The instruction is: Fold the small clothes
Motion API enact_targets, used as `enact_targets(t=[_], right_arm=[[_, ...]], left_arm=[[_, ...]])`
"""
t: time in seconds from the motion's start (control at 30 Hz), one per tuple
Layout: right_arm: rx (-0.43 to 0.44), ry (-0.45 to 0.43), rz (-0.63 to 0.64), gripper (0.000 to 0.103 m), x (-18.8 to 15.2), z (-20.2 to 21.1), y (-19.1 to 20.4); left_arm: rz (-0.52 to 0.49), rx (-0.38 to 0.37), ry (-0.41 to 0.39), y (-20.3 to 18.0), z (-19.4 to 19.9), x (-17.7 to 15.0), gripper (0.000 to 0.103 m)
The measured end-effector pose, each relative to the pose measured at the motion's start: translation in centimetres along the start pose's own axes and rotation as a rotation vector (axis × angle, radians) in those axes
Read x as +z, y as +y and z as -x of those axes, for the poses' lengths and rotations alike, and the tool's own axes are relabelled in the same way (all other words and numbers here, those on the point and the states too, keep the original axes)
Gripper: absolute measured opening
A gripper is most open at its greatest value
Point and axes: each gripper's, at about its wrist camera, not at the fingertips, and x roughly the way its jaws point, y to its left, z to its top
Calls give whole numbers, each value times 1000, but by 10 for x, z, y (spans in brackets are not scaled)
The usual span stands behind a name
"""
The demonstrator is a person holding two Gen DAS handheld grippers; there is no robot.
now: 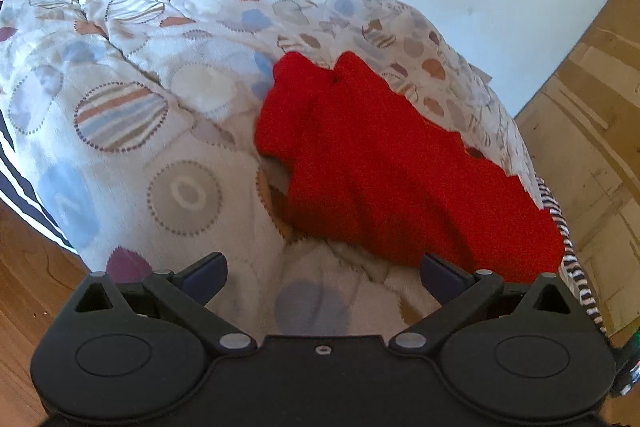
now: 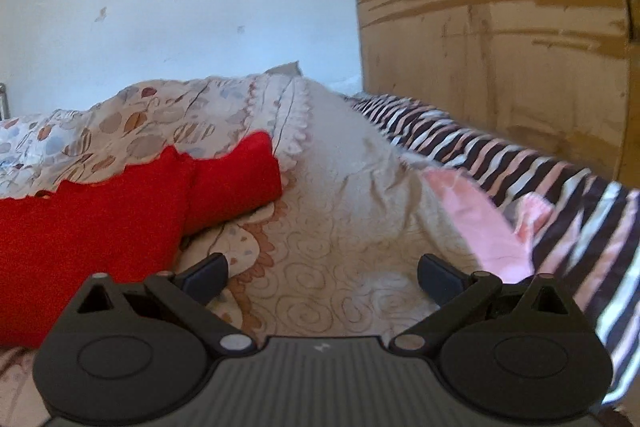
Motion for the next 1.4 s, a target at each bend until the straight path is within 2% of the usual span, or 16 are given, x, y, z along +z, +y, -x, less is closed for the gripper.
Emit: enact_targets(t=[0.1,0.2,0.47,0.67,0.77,0.87,1.03,1.4], right_arm=[[11,-81,57,103,7,20,17],[68,-128,114,103,16,31,38],[294,-124,222,103,40,23,105],[410,-75,349,103,27,14,153],[400,50,376,103,-1,-8,161],[422,-17,304,102,-11,-1,150],[409,-64,298,102,-21,6,147],[415,-100,281,102,-27,10,137]], left_arm=[[-4,3,17,-1,-3,-4,102],[1,7,29,0,-6,-6,102],[22,32,54,6,-13,-9,102],[30,56,61,10,-14,-9,102],[33,68,67,11,-14,-10,102],[32,74,71,10,-14,-10,102],[31,84,77,9,-16,-11,102],[37,106,97,10,-17,-14,102]])
